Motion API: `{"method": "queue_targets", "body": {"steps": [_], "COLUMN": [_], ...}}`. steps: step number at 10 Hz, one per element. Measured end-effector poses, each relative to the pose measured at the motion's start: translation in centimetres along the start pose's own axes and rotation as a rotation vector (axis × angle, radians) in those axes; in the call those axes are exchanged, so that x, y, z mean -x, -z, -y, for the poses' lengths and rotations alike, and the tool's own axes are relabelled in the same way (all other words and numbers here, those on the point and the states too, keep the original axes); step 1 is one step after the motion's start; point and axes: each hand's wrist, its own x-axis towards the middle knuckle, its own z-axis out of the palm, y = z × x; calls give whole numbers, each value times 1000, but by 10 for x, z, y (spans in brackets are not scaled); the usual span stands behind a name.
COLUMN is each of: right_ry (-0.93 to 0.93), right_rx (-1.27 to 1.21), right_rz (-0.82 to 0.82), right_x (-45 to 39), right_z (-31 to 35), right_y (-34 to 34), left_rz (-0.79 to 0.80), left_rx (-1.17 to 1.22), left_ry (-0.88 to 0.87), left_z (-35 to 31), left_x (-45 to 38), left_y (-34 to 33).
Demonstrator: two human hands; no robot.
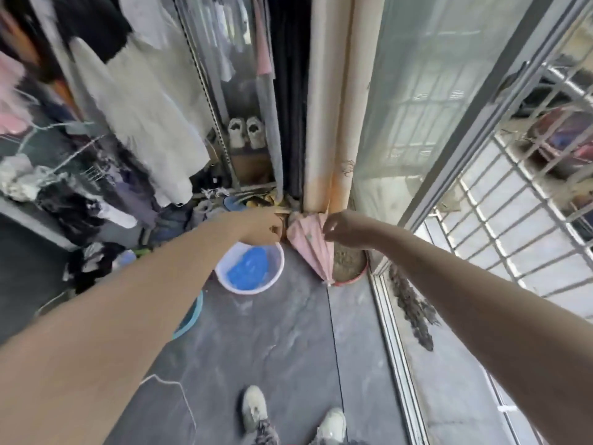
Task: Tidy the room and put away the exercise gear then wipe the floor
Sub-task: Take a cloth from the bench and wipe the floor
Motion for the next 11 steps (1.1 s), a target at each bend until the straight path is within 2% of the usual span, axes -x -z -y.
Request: {"method": "queue_targets", "body": {"steps": [1, 2, 3, 4, 6, 9, 11], "right_ry": [75, 132, 167, 173, 314, 443, 533], "right_rx": [80, 58, 82, 31, 58, 163, 159], "right_rz": [88, 157, 208, 265, 337, 443, 408], "right_x": [-15, -32, -55, -72, -102, -139, -174], "right_z": [66, 133, 207, 276, 417, 562, 639], "right_y": [-7, -18, -38, -64, -121, -177, -204], "left_rz": [-49, -46, -13, -48, -16, -79, -93], "left_rx": [57, 76, 55, 155, 242, 425, 489], "left_ry": [130, 183, 203, 294, 446, 670, 729], "left_z": [52, 108, 159, 212, 311, 412, 469], "left_x": [41, 82, 130, 182, 282, 388, 416], "left_y": [-15, -33, -48, -65, -104, -167, -191]}}
